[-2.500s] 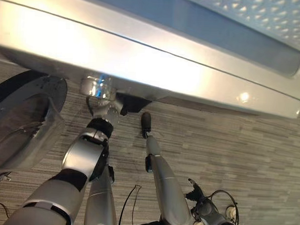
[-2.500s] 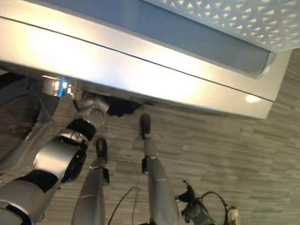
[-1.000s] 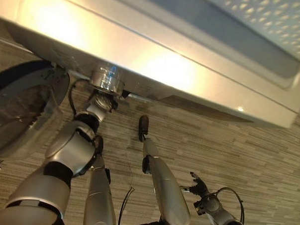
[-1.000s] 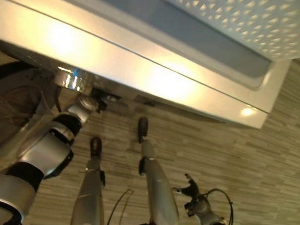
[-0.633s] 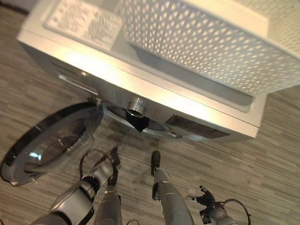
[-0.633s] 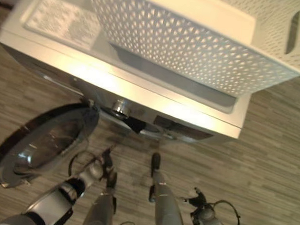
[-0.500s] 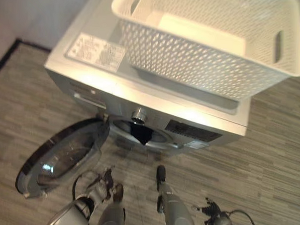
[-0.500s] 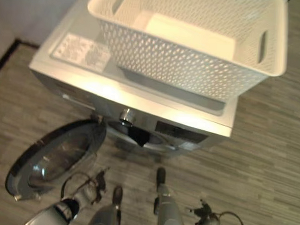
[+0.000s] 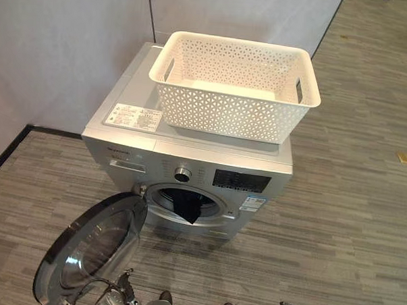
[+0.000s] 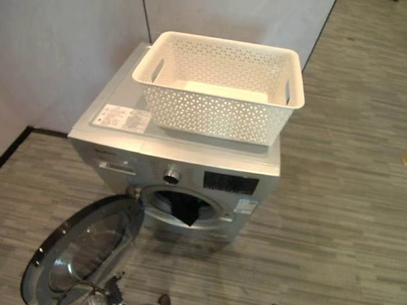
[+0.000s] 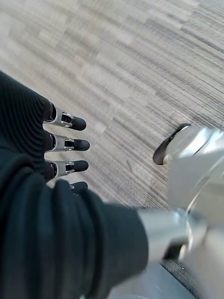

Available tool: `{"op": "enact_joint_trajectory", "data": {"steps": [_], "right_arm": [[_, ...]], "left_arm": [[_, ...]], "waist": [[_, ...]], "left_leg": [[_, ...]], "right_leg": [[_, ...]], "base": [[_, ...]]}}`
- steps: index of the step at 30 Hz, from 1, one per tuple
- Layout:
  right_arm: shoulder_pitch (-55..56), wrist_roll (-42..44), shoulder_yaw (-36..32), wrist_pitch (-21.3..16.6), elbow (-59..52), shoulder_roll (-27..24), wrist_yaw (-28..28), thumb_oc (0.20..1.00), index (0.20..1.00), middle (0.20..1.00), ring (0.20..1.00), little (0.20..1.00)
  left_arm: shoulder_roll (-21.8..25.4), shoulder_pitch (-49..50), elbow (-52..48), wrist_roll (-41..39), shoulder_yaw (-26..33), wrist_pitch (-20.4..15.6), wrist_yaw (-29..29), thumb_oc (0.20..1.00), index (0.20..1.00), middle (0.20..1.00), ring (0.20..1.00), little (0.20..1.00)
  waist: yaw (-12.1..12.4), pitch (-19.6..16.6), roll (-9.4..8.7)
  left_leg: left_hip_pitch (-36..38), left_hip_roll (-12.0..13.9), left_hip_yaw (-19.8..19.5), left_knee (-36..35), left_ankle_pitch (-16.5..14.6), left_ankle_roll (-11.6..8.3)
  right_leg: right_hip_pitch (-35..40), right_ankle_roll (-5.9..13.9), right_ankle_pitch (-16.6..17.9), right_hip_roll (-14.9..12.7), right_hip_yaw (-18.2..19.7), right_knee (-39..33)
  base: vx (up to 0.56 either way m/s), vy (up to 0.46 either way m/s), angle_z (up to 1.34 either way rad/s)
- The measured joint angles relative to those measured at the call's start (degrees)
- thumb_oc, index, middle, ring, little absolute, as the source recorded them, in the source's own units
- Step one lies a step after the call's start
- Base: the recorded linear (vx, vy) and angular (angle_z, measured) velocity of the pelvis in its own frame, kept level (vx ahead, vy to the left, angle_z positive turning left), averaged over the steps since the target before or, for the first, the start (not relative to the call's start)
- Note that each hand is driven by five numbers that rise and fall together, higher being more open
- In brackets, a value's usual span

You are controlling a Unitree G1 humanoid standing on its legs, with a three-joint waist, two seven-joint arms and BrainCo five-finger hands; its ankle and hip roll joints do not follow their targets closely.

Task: Grab the laundry basket,head to the washer,open it,put in the laundry and shut it.

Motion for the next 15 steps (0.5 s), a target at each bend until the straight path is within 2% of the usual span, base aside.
{"op": "enact_joint_trajectory", "data": {"steps": [1, 2, 3, 4, 5, 6, 7, 8, 9, 10, 11, 12, 13, 15], "right_arm": [[-0.01, -0.01, 0.23, -0.19, -0.26, 0.05, -0.08, 1.0, 1.0, 1.0, 1.0, 1.0], [-0.29, 0.01, 0.11, -0.51, -0.3, 0.01, -0.27, 1.0, 1.0, 1.0, 1.0, 1.0], [-0.46, 0.02, 0.1, -0.62, -0.48, -0.05, -0.42, 1.0, 1.0, 1.0, 1.0, 1.0], [-0.18, 0.02, 0.02, -0.67, -0.01, -0.06, -0.58, 1.0, 1.0, 1.0, 1.0, 1.0], [-0.29, 0.05, -0.31, -0.71, 0.19, -0.15, -1.1, 1.0, 1.0, 1.0, 1.0, 1.0], [-0.09, 0.07, -0.72, -0.99, 0.09, -0.22, -1.52, 1.0, 1.0, 1.0, 1.0, 1.0], [-0.19, 0.07, -1.46, -0.77, 0.13, -0.32, -1.62, 1.0, 1.0, 1.0, 1.0, 1.0], [-0.79, 0.07, -1.64, -0.8, 0.53, -0.41, -2.58, 1.0, 1.0, 1.0, 1.0, 1.0], [-1.4, 0.05, -2.01, -0.8, 0.82, -0.38, -2.73, 1.0, 1.0, 1.0, 1.0, 1.0], [-1.57, 0.05, -3.05, -0.78, 1.22, -0.49, -2.79, 1.0, 1.0, 1.0, 1.0, 1.0], [-1.12, 0.05, -3.77, -0.67, 1.38, -0.89, -2.9, 1.0, 1.0, 1.0, 1.0, 1.0], [-0.41, 0.05, -3.81, -0.52, 1.35, -1.25, -3.14, 1.0, 1.0, 1.0, 1.0, 1.0], [0.7, -1.07, -6.23, -0.07, 2.73, -1.91, -3.49, 1.0, 1.0, 1.0, 1.0, 1.0], [2.67, -1.56, -9.14, 0.23, 3.96, -2.22, -3.3, 1.0, 1.0, 1.0, 1.0, 1.0]], "left_arm": [[-0.29, -0.05, -0.98, -0.63, 0.0, -0.37, 0.47, 1.0, 1.0, 1.0, 1.0, 1.0], [-0.71, -0.61, -2.48, -1.39, -0.39, -0.98, 1.07, 1.0, 1.0, 1.0, 1.0, 1.0], [-0.97, -1.44, -2.94, -2.17, -0.59, -1.05, 1.01, 1.0, 1.0, 1.0, 1.0, 1.0], [-1.22, -1.82, -3.31, -2.64, -0.78, -1.21, 1.15, 1.0, 1.0, 1.0, 1.0, 1.0], [-1.4, -2.58, -4.26, -3.11, -0.74, -1.23, 1.59, 1.0, 1.0, 1.0, 1.0, 1.0], [-1.67, -3.78, -4.51, -3.61, -0.8, -1.2, 2.02, 1.0, 1.0, 1.0, 1.0, 1.0], [-2.0, -5.22, -6.15, -4.68, -0.73, -1.29, 2.53, 1.0, 1.0, 1.0, 1.0, 1.0], [-0.92, -2.41, -12.01, -5.4, 0.34, -1.24, 3.06, 1.0, 1.0, 1.0, 1.0, 1.0], [0.15, -0.28, -16.69, -5.95, 1.69, -1.3, 3.31, 1.0, 1.0, 1.0, 1.0, 1.0], [1.61, 2.17, -22.61, -6.79, 2.45, -1.36, 3.72, 1.0, 1.0, 1.0, 1.0, 1.0], [2.66, 3.59, -26.22, -7.04, 2.54, -1.69, 4.24, 1.0, 1.0, 1.0, 1.0, 1.0], [2.8, 3.57, -26.56, -7.05, 2.55, -2.22, 4.62, 1.0, 1.0, 1.0, 1.0, 1.0], [2.9, 5.95, -33.33, -7.42, 6.83, -1.62, 4.71, 1.0, 1.0, 1.0, 1.0, 1.0], [3.08, 6.54, -36.2, -7.23, 11.71, -1.98, 5.51, 1.0, 1.0, 1.0, 1.0, 1.0]], "waist": [[0.34, -0.6, 0.04], [1.24, -0.87, 0.41], [1.11, -0.67, 0.14], [1.71, -0.42, -0.08], [1.73, 0.09, 0.05], [0.46, 0.99, -0.43], [-0.4, 2.78, -1.32], [0.37, 3.44, -1.91], [0.82, 4.41, -2.32], [1.25, 5.67, -3.04], [1.29, 6.33, -2.99], [1.19, 6.37, -2.77], [0.48, 7.41, -0.68], [-0.3, 6.65, 2.04]], "left_leg": [[-0.89, 0.33, -0.58, 0.11, 0.49, 0.0], [-4.12, 1.19, -1.84, 2.03, 2.03, -1.43], [-6.64, 1.2, -3.01, 4.41, 2.94, -2.81], [-8.46, 1.48, -3.22, 5.63, 4.27, -3.03], [-10.8, 1.59, -2.58, 5.38, 6.9, -5.68], [-11.49, 1.07, -0.17, 3.51, 10.8, -7.43], [-11.25, 1.21, 4.35, 0.35, 14.11, -8.47], [-11.26, 4.33, 10.66, 1.63, 11.84, -5.59], [-11.2, 4.47, 4.89, 4.95, 11.69, -5.74], [-10.42, 2.98, -5.48, 8.01, 10.53, -7.2], [-9.23, 2.46, -11.76, 9.31, 9.21, -8.46], [-8.43, 2.58, -13.15, 8.81, 8.7, -8.37], [-3.37, 3.75, -16.62, 2.2, 8.32, -7.79], [0.8, 5.42, -14.97, -4.26, 8.09, -7.42]], "right_leg": [[-0.42, -0.53, 0.56, 0.36, -0.14, -0.98], [-0.89, -1.27, 1.32, 1.65, -1.82, -2.06], [-0.6, -1.9, 1.68, 1.64, -3.31, -3.43], [-1.1, -2.68, 2.29, 2.61, -4.09, -3.71], [-1.55, -2.68, 2.24, 3.01, -5.49, -3.29], [-1.54, -3.36, 2.07, 2.54, -8.09, -3.43], [-1.77, -6.11, 2.16, 1.26, -10.0, -3.49], [-3.21, -8.28, 2.98, 1.15, -11.1, -2.69], [-3.41, -8.48, 3.08, 0.99, -10.75, -2.21], [-3.56, -8.57, 3.13, 0.66, -9.87, -1.84], [-3.33, -8.55, 3.23, 0.39, -9.83, -1.9], [-3.41, -8.16, 2.99, 0.15, -9.85, -1.88], [-2.29, -6.75, 3.41, -0.08, -9.98, -2.07], [-1.19, -5.76, 3.79, -0.06, -10.58, -2.76]], "base": [[-0.33, -0.163, 0.39], [-0.35, -0.136, 0.7], [-0.29, -0.084, 0.8], [-0.18, -0.042, 0.8], [-0.15, -0.01, 1.03], [-0.16, 0.018, 1.53], [-0.31, 0.063, 1.28], [-0.21, 0.077, 0.75], [-0.14, 0.062, -0.06], [0.07, 0.057, -0.08], [0.13, 0.113, -0.03], [0.24, 0.282, 0.33], [0.23, 0.341, 0.32], [0.18, 0.337, 0.25]]}}
